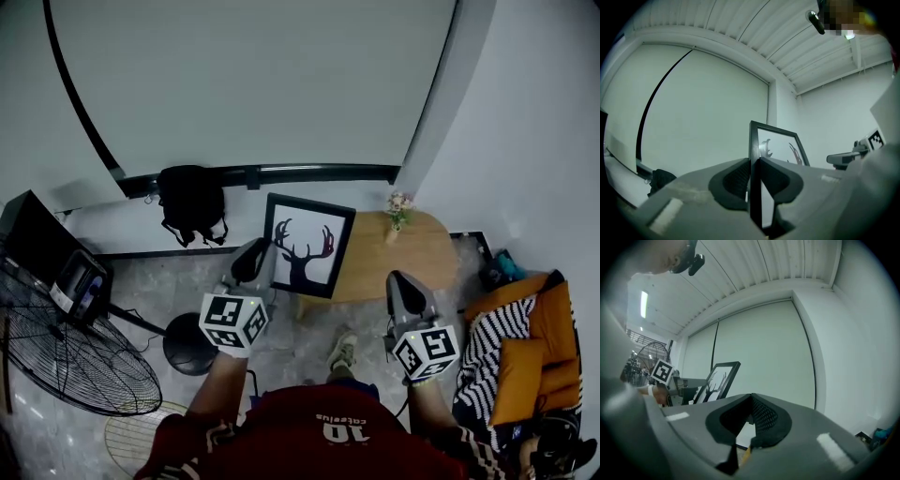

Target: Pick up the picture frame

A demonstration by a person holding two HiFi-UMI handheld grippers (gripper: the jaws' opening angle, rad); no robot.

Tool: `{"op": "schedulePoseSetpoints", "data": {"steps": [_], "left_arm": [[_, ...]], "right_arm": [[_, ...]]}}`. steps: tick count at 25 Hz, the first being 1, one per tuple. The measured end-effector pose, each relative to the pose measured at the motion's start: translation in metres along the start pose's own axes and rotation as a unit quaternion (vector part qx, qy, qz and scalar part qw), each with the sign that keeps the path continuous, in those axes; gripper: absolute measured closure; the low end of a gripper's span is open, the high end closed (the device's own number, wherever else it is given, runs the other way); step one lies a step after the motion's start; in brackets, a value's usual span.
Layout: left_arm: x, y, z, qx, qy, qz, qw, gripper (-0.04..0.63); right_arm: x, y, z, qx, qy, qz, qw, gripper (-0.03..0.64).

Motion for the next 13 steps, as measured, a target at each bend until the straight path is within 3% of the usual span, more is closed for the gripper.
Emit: {"op": "schedulePoseSetpoints", "data": {"steps": [13], "left_arm": [[0.006, 0.007, -0.013, -0.016, 0.009, 0.006, 0.9998, 0.517]], "right_arm": [[-0.003, -0.013, -0.005, 0.003, -0.006, -0.008, 1.0, 0.621]]}}
Point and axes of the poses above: the fingertips, and each gripper's own axes: z forward along the fingers, y to its right, x out of its top, the point moved 10 cm from there along -z, backward along the fingers, and after that the axes turned 10 degrees about -y, right-handed, at the moved point
